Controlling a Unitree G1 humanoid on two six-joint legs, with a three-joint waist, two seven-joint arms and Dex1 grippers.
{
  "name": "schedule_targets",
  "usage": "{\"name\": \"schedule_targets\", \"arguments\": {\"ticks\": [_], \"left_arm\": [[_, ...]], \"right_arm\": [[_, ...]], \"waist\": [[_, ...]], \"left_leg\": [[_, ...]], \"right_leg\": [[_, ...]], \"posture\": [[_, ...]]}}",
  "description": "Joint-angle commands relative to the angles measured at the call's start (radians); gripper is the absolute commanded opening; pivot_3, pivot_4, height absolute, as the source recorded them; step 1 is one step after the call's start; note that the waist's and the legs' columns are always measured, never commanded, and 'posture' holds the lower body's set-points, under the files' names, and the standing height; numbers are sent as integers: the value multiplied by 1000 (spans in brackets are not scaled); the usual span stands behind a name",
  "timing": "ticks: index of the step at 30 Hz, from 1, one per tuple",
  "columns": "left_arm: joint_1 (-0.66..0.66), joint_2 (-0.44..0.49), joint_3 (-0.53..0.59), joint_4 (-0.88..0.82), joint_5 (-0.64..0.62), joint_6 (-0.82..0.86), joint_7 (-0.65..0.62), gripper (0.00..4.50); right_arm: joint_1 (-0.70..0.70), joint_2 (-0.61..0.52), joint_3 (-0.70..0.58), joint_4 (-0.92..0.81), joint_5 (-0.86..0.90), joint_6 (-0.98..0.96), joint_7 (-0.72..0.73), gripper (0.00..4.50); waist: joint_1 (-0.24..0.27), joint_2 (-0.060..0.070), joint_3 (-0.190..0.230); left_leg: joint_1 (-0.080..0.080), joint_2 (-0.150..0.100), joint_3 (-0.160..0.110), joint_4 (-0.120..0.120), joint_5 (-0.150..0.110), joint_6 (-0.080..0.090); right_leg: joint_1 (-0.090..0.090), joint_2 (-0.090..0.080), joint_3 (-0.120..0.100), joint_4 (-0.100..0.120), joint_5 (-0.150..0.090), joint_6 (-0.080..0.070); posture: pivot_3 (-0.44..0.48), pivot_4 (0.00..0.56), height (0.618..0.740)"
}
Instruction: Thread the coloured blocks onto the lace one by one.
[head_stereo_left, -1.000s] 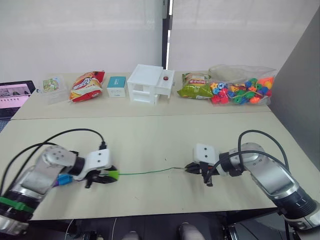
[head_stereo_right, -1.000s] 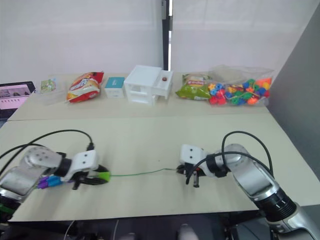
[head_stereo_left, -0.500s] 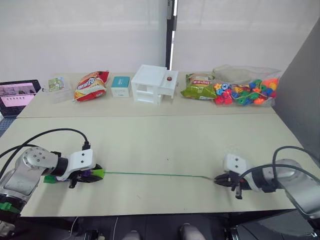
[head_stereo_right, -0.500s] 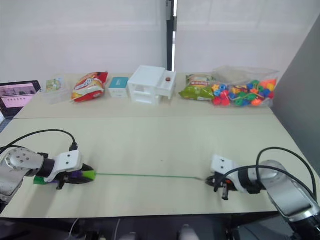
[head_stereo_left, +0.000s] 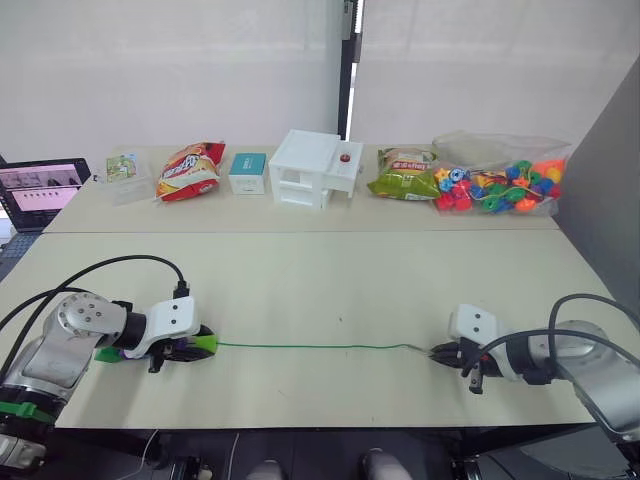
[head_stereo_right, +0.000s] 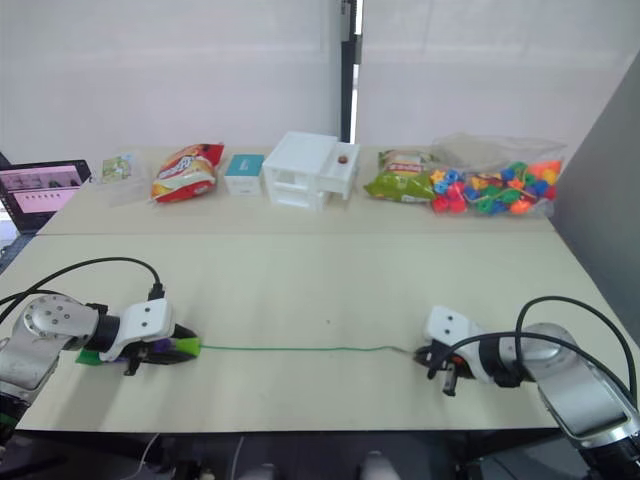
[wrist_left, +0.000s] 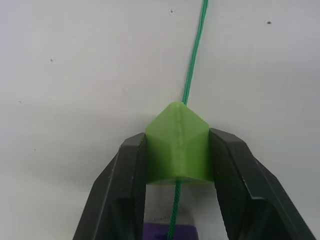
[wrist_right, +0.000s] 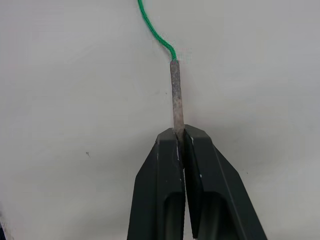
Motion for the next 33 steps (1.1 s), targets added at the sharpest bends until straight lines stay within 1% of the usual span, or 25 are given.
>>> {"name": "schedule_targets", "arguments": {"ticks": [1, 3, 4, 5, 7, 9, 11, 13, 15, 18, 22, 25, 27, 30, 33], "left_arm": [[9, -1, -42, 20, 29, 17, -23, 3012], [-24, 26, -58, 34, 80, 13, -20, 3629], [-43, 44, -65, 29, 85, 17, -44, 4010], [-61, 61, -69, 12, 74, 40, -80, 4284], [-103, 91, -86, -22, 71, 95, -130, 4284], [-145, 129, -123, -55, 115, 121, -175, 4284], [-186, 146, -150, -80, 145, 142, -204, 4284], [-247, 152, -203, -143, 181, 253, -260, 4284], [-305, 142, -268, -196, 250, 346, -295, 4284], [-372, 106, -343, -216, 319, 421, -304, 4284], [-468, 72, -458, -248, 360, 519, -312, 4284], [-488, 69, -505, -261, 391, 544, -312, 4284], [-479, 67, -519, -258, 431, 523, -311, 4284], [-472, 90, -547, -298, 418, 551, -312, 4284], [-474, 127, -549, -340, 381, 581, -312, 4284]], "right_arm": [[-21, 2, 11, -37, 7, 11, 0, 0], [-40, 8, 27, -48, 10, 24, 0, 0], [-50, 12, 37, -55, 12, 31, 0, 0], [-60, 18, 46, -60, 13, 37, -2, 0], [-83, 38, 68, -65, 9, 47, -10, 0], [-100, 60, 88, -69, 4, 54, -21, 0], [-114, 79, 105, -71, -2, 63, -33, 0], [-118, 99, 117, -73, -5, 68, -49, 0], [-111, 110, 124, -80, -9, 71, -64, 0], [-105, 125, 133, -94, -9, 82, -85, 0], [-97, 135, 136, -106, -7, 90, -109, 0], [-97, 142, 134, -114, -6, 101, -125, 0], [-97, 141, 128, -124, -1, 112, -133, 0], [-91, 134, 115, -137, 8, 122, -139, 0], [-86, 132, 109, -143, 12, 131, -147, 0]], "waist": [[0, 0, 0], [-1, 0, 0], [-2, 0, 0], [-4, 0, 0], [-17, -1, 1], [-22, -2, 2], [-22, -3, 2], [-20, -3, 3], [-15, -5, 3], [-14, -5, 4], [-16, -6, 4], [-24, -6, 4], [-25, -6, 4], [-21, -6, 4], [-19, -6, 4]], "left_leg": [[0, 0, 0, 0, 0, 0], [0, 0, 0, 0, 0, 0], [0, 0, 0, 0, 0, 0], [0, 0, 0, 0, 0, 0], [-1, 0, 0, -1, 0, 0], [-1, 1, 0, -1, 0, 0], [-2, 1, -1, -1, 0, 0], [-3, 1, -1, -1, 0, 0], [-5, 1, -1, 0, 0, 0], [-5, 0, -2, 1, 0, 0], [-5, 0, -2, 1, 0, 0], [-5, 0, -2, 1, 0, 0], [-4, 0, -3, 0, 0, 1], [-5, 0, -3, 1, 0, 1], [-6, 0, -3, 1, 0, 1]], "right_leg": [[0, 0, 0, 0, 0, 0], [0, 0, 0, 0, 0, 0], [-1, 0, 0, 0, 0, 0], [-1, 0, 0, 0, 0, 0], [-2, 1, 0, 1, 0, 0], [-3, 2, 0, 1, 0, 0], [-4, 2, 0, 2, 0, 0], [-4, 2, 0, 2, 0, 0], [-4, 2, -1, 1, 0, 0], [-3, 1, -1, 1, 0, 0], [-4, 1, -1, 1, 0, 0], [-4, 1, -1, 1, 0, 0], [-4, 2, -1, 2, 0, 0], [-4, 2, -1, 2, 0, 0], [-4, 2, -1, 2, 0, 0]], "posture": [[0, 150, 740], [0, 150, 740], [0, 150, 740], [0, 150, 740], [0, 150, 740], [0, 150, 740], [0, 150, 740], [0, 150, 740], [0, 150, 740], [0, 150, 740], [0, 150, 740], [0, 150, 740], [0, 150, 740], [0, 150, 740], [0, 150, 740]]}}
